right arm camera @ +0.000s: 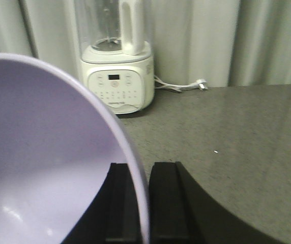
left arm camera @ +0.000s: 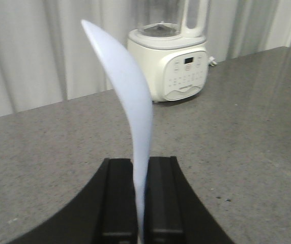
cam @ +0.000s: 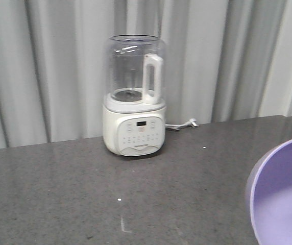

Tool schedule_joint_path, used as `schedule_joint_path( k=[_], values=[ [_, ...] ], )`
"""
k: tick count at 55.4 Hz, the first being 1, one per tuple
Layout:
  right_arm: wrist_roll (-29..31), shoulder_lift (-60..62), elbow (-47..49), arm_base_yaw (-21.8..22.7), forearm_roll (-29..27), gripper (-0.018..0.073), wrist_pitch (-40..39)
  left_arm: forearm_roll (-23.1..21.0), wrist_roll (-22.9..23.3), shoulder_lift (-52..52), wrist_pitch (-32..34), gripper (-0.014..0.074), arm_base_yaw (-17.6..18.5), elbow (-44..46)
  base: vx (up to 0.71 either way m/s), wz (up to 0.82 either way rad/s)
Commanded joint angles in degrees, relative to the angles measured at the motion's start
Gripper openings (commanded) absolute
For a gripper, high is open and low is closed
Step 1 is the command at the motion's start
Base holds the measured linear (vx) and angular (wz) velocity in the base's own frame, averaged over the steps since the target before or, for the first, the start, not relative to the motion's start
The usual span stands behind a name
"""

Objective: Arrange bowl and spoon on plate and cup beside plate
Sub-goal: 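Drive the base to the counter with the cup and blue plate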

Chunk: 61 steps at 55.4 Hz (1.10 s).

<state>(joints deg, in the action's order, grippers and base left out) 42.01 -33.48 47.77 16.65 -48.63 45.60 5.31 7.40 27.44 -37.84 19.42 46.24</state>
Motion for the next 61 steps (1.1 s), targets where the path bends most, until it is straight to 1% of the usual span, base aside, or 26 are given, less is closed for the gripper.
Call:
schedule_joint_path(
  k=[1, 34, 61],
  values=[
    [0.2, -0.3, 1.6, 0.3, -2.7, -0.0008, -3.8, 0.1, 0.2, 0.4, 4.4, -0.0006, 0.3, 1.5, -0.13, -0.65],
    [0.2, -0.3, 1.6, 0.3, -2.7, -0.0008, -3.8, 0.1, 0.2, 0.4, 4.4, -0.0006, 0.3, 1.5, -0.15, -0.70],
    [-0.1, -0.3, 1.6, 0.3, -2.7, -0.0008, -3.3, 0.1, 0.2, 0.4, 4.4, -0.0006, 0.3, 1.5, -0.10, -0.55]
  ],
)
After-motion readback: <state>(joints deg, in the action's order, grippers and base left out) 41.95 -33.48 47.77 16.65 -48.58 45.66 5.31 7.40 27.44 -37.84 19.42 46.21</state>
